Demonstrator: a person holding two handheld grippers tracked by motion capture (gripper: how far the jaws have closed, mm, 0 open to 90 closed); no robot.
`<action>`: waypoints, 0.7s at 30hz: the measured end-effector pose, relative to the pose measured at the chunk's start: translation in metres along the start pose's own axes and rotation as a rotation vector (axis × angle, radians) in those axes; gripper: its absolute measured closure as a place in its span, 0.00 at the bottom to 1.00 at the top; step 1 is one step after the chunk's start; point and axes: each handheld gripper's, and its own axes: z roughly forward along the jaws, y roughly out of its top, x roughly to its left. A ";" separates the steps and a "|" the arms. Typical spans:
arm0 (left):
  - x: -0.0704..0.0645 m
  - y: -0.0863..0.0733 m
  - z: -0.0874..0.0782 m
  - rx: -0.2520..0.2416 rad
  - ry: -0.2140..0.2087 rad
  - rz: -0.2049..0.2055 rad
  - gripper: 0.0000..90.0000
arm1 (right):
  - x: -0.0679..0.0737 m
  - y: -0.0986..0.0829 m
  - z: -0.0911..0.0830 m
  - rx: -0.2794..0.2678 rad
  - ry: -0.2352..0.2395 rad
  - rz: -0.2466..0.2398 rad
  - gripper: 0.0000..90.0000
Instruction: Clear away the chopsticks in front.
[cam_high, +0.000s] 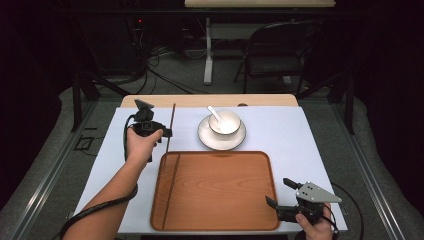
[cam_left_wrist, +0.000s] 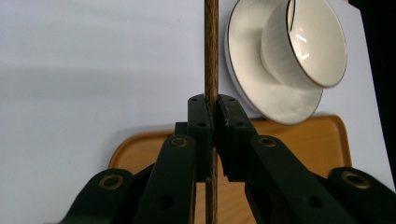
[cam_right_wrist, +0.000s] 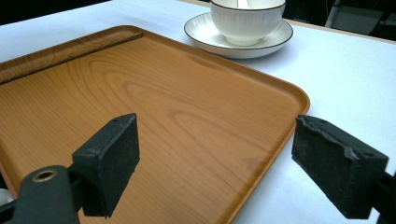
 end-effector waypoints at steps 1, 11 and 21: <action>0.002 -0.005 -0.002 0.004 -0.001 0.005 0.94 | 0.000 0.000 0.000 -0.002 0.000 0.000 0.16; 0.021 -0.061 -0.010 0.063 -0.012 0.024 0.94 | 0.000 0.000 0.000 -0.003 -0.003 0.004 0.16; 0.029 -0.107 0.003 0.139 -0.020 0.028 0.94 | 0.000 0.000 0.000 -0.006 -0.006 0.003 0.16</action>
